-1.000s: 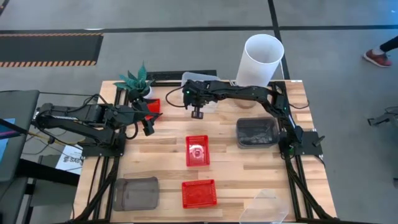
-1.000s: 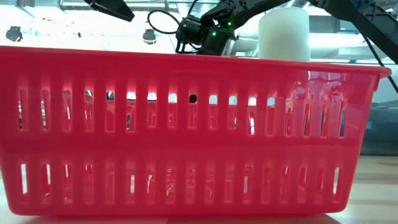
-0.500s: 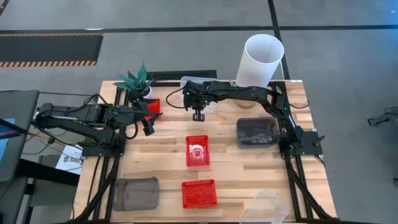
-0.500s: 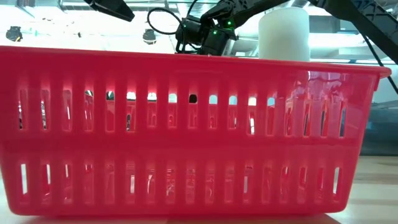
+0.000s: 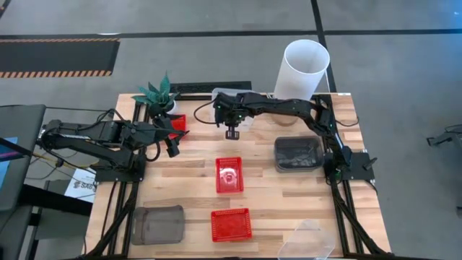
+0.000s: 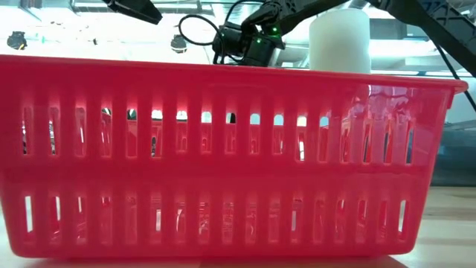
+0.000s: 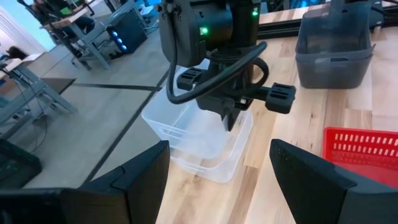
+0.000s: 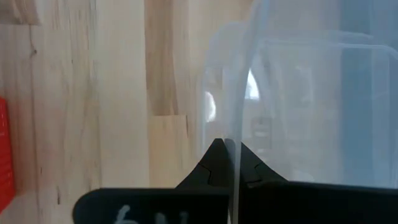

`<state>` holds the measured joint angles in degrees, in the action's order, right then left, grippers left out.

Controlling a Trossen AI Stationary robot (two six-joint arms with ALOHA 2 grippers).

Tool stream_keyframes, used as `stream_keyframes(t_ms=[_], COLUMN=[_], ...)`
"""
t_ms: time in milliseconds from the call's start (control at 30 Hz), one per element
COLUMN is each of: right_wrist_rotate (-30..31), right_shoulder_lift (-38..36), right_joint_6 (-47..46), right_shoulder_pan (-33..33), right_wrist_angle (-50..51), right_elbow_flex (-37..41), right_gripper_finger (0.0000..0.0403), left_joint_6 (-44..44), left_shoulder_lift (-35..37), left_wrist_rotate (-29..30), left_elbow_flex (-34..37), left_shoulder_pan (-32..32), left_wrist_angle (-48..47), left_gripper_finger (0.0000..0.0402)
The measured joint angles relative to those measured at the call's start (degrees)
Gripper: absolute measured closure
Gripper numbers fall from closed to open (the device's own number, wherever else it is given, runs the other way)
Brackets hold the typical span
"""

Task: Stack baskets by color
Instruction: Stack the left transparent bin on top of the top transparent bin

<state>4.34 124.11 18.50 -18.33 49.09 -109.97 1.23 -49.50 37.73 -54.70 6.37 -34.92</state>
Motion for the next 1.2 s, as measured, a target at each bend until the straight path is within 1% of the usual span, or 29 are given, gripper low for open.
stream_keyframes(t_ms=[433,967,1067,1200], right_wrist_rotate=[0.0,0.0,0.0,0.0], right_shoulder_lift=[0.0,0.0,0.0,0.0], right_joint_6=[0.0,0.0,0.0,0.0], right_shoulder_pan=[-0.1,-0.1,-0.1,-0.1], right_wrist_angle=[-0.8,-0.6,-0.6,-0.7], right_elbow_flex=[0.0,0.0,0.0,0.0], right_gripper_finger=[0.0357,0.0348,0.0331,0.0291], left_joint_6=[1.1,1.1,1.1,1.1], left_shoulder_lift=[0.0,0.0,0.0,0.0], left_wrist_rotate=[-0.4,-0.4,-0.4,-0.4], left_elbow_flex=[0.0,0.0,0.0,0.0], left_shoulder_pan=[0.0,0.0,0.0,0.0], left_wrist_angle=[0.4,0.4,0.4,0.4], left_gripper_finger=[0.0136,0.0136,0.0136,0.0136])
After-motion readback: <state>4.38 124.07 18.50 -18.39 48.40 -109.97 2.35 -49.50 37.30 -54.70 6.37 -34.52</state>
